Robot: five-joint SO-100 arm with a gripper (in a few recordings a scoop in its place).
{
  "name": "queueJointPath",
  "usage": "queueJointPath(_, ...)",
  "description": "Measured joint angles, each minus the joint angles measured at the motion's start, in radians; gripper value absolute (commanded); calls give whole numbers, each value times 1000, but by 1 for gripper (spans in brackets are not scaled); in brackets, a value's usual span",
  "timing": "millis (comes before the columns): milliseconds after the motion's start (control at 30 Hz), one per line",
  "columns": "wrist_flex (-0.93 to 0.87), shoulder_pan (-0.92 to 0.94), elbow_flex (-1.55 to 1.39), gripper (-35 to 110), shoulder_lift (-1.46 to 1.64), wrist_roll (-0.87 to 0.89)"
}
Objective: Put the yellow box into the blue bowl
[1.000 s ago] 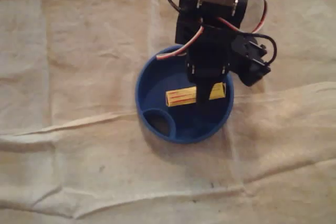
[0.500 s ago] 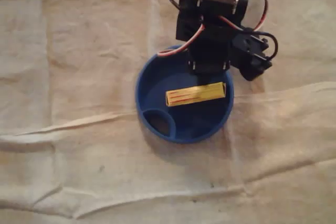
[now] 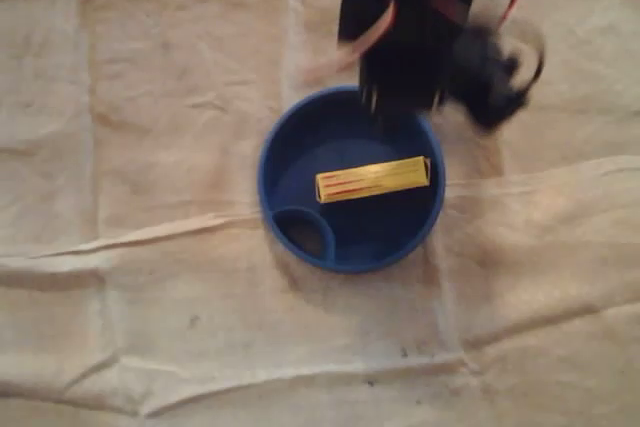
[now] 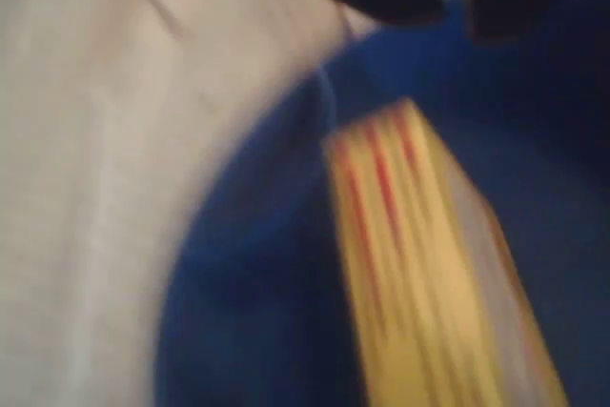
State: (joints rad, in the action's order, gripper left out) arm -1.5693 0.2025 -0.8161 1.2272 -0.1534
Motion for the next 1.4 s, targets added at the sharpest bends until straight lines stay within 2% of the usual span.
queueJointPath(167, -84, 0, 0, -1, 89, 0)
queueJointPath(367, -189, -5, 2, -1, 334, 0)
queueJointPath(900, -189, -6, -15, -1, 957, 0)
queueJointPath(1233, -189, -8, -426, -1, 1362, 0)
queueJointPath(1400, -190, -89, -617, -1, 1526, 0)
